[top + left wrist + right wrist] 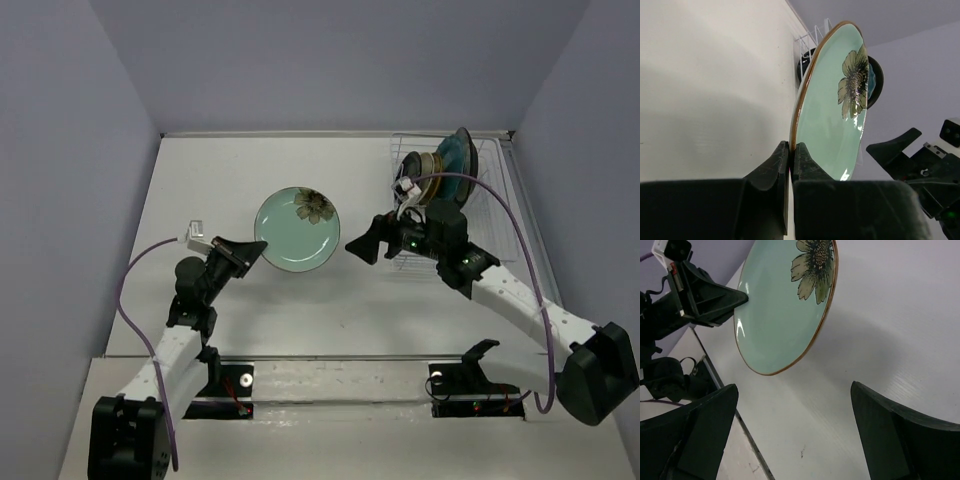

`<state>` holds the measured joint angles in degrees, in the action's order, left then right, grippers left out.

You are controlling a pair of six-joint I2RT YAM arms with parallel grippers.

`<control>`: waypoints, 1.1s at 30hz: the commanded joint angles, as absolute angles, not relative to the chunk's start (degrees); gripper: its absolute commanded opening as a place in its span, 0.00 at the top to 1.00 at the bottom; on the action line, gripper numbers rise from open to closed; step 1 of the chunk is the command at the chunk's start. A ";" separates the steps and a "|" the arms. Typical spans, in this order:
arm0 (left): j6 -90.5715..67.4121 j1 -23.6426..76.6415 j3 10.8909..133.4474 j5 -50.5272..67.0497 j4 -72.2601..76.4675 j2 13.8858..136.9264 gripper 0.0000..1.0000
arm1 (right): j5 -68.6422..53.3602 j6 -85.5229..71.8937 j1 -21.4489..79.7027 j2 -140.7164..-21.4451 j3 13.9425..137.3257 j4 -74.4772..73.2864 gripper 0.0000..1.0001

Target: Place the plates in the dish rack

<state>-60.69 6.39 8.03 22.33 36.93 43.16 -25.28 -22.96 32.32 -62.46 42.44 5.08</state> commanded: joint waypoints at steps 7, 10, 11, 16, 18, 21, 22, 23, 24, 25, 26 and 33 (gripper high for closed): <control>-58.19 9.31 16.00 33.48 46.41 44.82 0.94 | -28.38 -25.39 32.70 -75.67 48.95 11.94 0.00; -57.31 10.02 16.17 34.98 46.41 45.70 0.94 | -30.67 -27.06 32.70 -77.34 48.78 15.55 0.02; -56.78 10.19 16.17 35.42 46.41 46.40 0.94 | -30.93 -27.59 32.70 -77.60 48.61 16.51 0.05; -55.20 11.60 17.40 37.61 46.32 49.12 0.90 | -32.87 -31.55 32.70 -79.97 47.37 22.84 0.53; -54.15 11.78 17.84 38.66 46.14 49.83 0.72 | -32.96 -32.78 32.70 -80.51 47.63 23.46 0.73; -50.56 11.87 19.51 38.85 42.29 51.32 0.30 | -30.95 -33.14 32.70 -79.55 48.25 22.77 0.93; -49.32 11.87 19.86 38.50 41.06 51.59 0.25 | -28.85 -32.96 32.00 -78.84 48.51 20.94 0.93; -48.35 11.95 20.47 38.15 38.35 51.94 0.19 | -27.52 -32.78 31.47 -78.05 49.82 19.44 0.93; -46.69 11.95 20.65 37.19 37.19 52.03 0.17 | -26.12 -32.09 30.86 -76.48 50.88 15.33 0.93; -46.24 11.95 20.57 36.83 36.57 52.03 0.16 | -24.71 -31.47 30.15 -75.77 52.11 13.03 0.93; -46.06 12.04 20.48 36.39 36.21 51.77 0.16 | -22.61 -30.94 29.19 -74.98 53.34 11.27 0.93; -44.30 14.23 18.28 33.05 36.12 47.38 0.15 | -13.47 -26.82 14.26 -66.89 66.15 -2.00 0.93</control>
